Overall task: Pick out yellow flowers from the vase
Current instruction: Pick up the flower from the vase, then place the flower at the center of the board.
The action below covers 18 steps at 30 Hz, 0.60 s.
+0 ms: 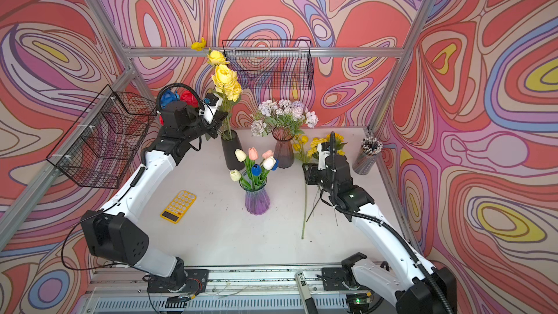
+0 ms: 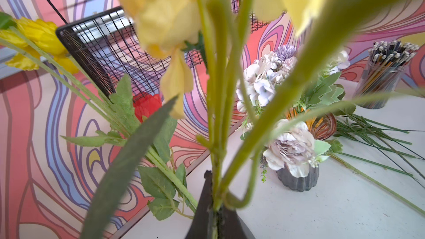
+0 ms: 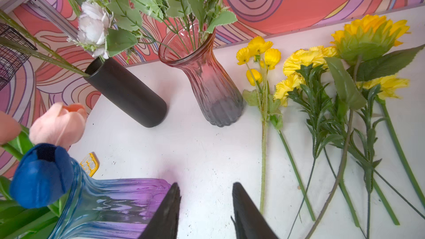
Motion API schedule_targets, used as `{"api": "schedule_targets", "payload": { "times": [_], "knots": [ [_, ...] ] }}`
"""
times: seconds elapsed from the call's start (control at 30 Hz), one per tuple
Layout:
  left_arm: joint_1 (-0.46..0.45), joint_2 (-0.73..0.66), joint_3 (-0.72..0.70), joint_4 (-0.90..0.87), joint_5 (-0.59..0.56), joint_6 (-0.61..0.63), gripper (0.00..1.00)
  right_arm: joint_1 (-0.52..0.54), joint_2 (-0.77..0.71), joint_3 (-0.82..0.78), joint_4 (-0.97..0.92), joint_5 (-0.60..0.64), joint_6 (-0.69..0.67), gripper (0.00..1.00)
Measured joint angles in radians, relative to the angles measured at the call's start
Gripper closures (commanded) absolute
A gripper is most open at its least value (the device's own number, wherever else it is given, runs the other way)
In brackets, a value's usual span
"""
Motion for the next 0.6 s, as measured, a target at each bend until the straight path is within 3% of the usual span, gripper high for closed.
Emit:
{"api": "schedule_targets", "payload": {
  "times": [0.6],
  "knots": [
    [0.022, -0.025, 0.053, -0.052, 0.042, -0.024, 1.0, 0.0, 0.004, 0.0, 0.019, -0.016, 0.012, 0.61]
  ]
}}
